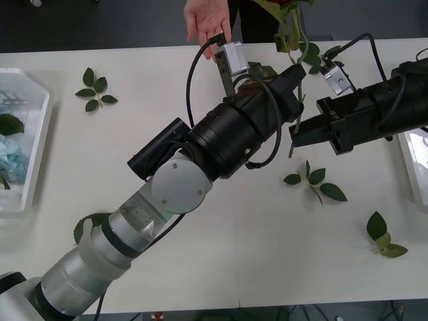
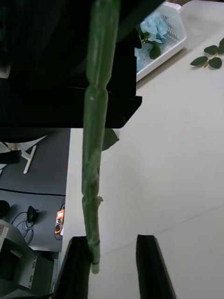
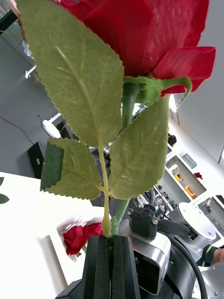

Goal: Place the red flowers into the right box and the blue flowers into the left box. If a person shows an open palm, hand one flower to the person first, then continue sorting.

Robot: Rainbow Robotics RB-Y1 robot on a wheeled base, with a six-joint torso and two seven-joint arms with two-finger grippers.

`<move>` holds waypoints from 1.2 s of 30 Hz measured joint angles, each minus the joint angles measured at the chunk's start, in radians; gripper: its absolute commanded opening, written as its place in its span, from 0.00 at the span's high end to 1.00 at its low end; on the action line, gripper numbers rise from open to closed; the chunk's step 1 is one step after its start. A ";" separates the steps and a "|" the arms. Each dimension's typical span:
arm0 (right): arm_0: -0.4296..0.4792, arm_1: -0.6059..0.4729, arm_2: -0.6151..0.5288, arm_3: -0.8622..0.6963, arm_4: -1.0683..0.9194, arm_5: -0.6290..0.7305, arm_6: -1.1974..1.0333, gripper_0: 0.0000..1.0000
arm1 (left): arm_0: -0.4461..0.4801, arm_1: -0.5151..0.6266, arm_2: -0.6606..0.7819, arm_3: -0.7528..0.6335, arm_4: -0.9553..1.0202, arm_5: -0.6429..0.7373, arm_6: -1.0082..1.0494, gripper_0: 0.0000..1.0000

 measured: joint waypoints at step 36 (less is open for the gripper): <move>0.000 0.003 0.000 0.001 0.007 -0.037 -0.059 1.00 | -0.001 0.007 0.007 0.001 0.020 -0.075 0.000 0.00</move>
